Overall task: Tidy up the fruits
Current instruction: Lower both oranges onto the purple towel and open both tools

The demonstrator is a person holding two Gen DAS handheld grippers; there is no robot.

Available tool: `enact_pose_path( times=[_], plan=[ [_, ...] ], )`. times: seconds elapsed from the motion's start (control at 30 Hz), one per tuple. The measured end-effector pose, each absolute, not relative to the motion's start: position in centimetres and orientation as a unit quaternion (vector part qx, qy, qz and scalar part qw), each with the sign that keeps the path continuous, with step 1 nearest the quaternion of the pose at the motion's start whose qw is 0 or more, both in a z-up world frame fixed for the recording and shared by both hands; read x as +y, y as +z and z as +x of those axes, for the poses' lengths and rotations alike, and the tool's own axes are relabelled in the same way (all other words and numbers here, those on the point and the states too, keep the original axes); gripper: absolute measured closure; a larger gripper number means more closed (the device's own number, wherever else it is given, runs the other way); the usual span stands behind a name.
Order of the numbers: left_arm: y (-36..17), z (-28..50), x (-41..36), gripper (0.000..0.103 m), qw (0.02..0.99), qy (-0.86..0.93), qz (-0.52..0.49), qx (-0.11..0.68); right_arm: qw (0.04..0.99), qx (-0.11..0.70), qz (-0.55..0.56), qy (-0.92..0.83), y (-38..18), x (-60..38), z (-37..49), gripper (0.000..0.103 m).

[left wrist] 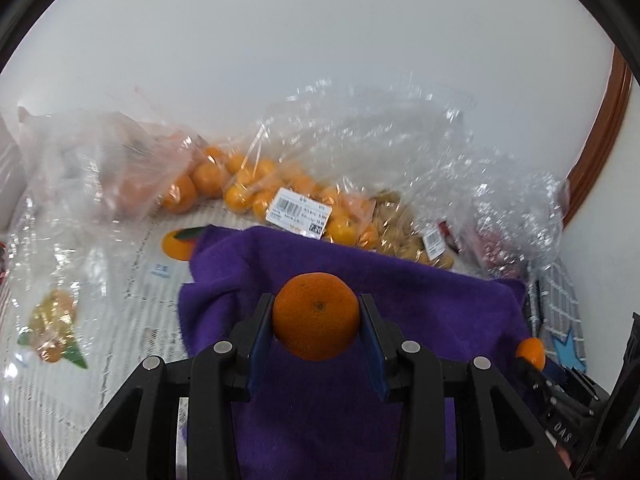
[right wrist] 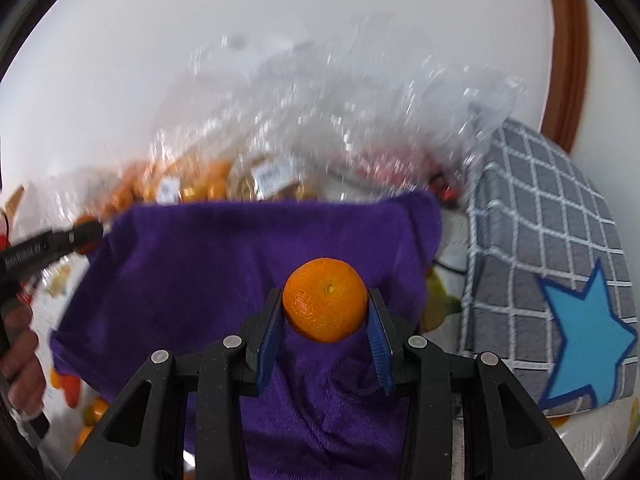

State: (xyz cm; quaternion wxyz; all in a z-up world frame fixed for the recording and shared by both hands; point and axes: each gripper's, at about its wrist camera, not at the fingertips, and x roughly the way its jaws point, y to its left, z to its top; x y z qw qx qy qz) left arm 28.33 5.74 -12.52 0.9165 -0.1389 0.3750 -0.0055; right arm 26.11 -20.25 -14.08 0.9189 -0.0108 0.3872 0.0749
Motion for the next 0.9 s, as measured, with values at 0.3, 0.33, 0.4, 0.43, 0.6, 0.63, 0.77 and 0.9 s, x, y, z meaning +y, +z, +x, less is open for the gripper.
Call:
enact_pose_path(
  times=[0.3,0.33,0.4,0.43,0.6,0.63,0.77,0.9],
  plan=[
    [-15.3,29.6,5.0,0.064,0.899,-0.012,-0.119,0.421,0.91,0.403,-0.048,0.091,-16.8,-18.9,26.7,0.063],
    [-15.4,29.6,4.9,0.064,0.898,-0.013,-0.118,0.424,0.909,0.404,-0.047,0.091,-16.9,-18.8,26.7,0.063],
    [-15.7,29.7,4.6,0.064,0.895,-0.018,-0.117,0.429,0.907,0.408,-0.042,0.093,-17.2,-18.9,26.8,0.063],
    [-15.8,29.7,4.5,0.064,0.895,-0.018,-0.114,0.431,0.906,0.41,-0.041,0.093,-17.3,-18.9,26.8,0.063],
    [-16.2,30.0,3.6,0.064,0.893,-0.022,-0.102,0.437,0.909,0.404,-0.049,0.09,-17.7,-18.7,26.6,0.062],
    [-16.3,30.0,3.5,0.064,0.892,-0.023,-0.103,0.439,0.911,0.4,-0.048,0.091,-17.6,-18.7,26.6,0.061],
    [-16.3,30.0,3.6,0.064,0.891,-0.029,-0.108,0.441,0.917,0.386,-0.039,0.098,-17.2,-19.0,26.2,0.05],
    [-15.7,29.8,3.8,0.053,0.893,-0.03,-0.114,0.433,0.923,0.371,-0.037,0.091,-16.5,-19.4,25.6,0.044]
  ],
)
